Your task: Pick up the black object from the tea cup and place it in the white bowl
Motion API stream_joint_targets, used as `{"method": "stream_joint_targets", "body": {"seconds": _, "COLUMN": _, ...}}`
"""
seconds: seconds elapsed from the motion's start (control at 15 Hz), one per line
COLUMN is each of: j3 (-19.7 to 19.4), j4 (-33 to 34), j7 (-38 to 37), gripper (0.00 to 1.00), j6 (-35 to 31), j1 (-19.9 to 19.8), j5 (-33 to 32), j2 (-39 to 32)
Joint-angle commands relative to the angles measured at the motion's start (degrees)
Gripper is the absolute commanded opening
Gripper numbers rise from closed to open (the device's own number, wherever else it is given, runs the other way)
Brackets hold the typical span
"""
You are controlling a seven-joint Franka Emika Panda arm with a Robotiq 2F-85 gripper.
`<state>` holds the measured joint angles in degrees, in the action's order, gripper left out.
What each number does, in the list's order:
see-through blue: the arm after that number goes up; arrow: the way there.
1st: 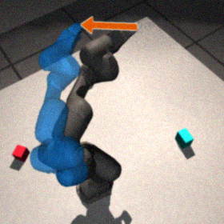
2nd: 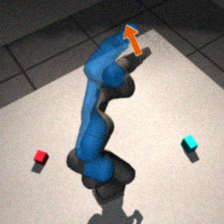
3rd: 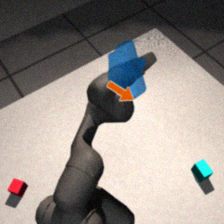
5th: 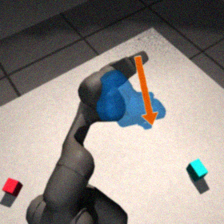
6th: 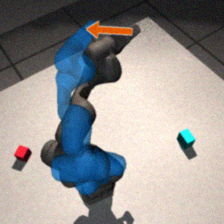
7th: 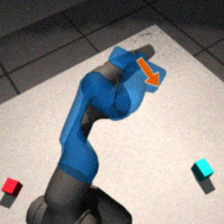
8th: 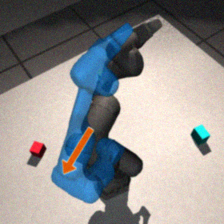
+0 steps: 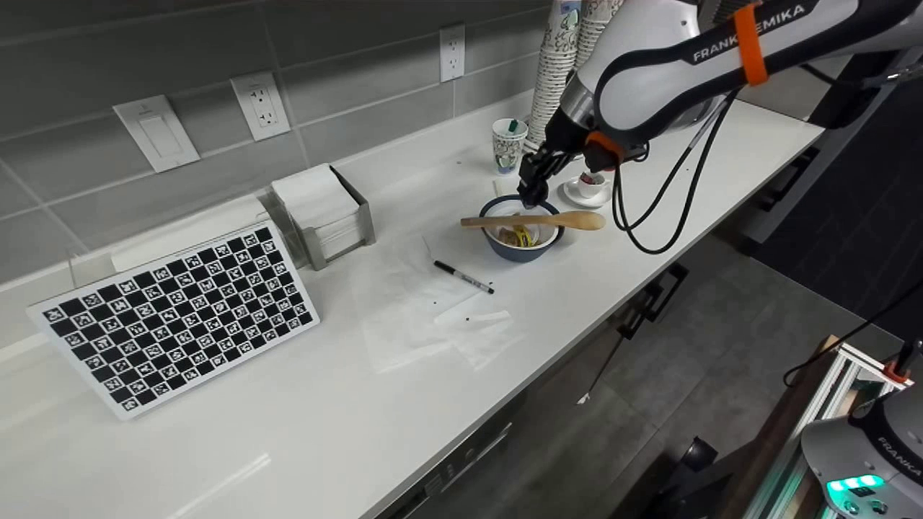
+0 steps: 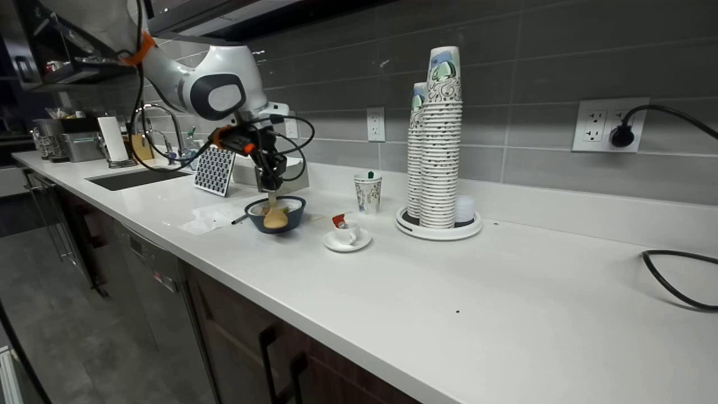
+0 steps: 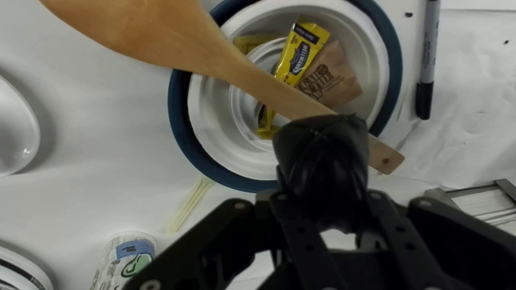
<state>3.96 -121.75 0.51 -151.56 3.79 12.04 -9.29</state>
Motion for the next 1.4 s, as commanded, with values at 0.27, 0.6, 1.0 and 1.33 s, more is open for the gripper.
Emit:
{"method": "stream_joint_targets", "body": {"seconds": 0.27, "j3": -0.3, "j4": 4.5, "j7": -5.3, "gripper": 0.07, "j6": -1.2, "j1": 0.8, "j5": -3.9, "j2": -5.7}}
{"method": "stream_joint_targets", "body": {"seconds": 0.6, "j3": 0.0, "j4": 5.2, "j7": -4.4, "gripper": 0.69, "j6": 1.4, "j1": 0.4, "j5": -3.8, "j2": -5.4}}
{"method": "stream_joint_targets", "body": {"seconds": 1.0, "j3": 0.7, "j4": 2.6, "j7": 0.5, "gripper": 1.0, "j6": 4.5, "j1": -1.3, "j5": -1.2, "j2": 0.7}}
{"method": "stream_joint_targets", "body": {"seconds": 1.33, "j3": -0.4, "j4": -6.4, "j7": 14.7, "gripper": 1.0, "j6": 4.0, "j1": -3.9, "j5": 0.7, "j2": 10.9}}
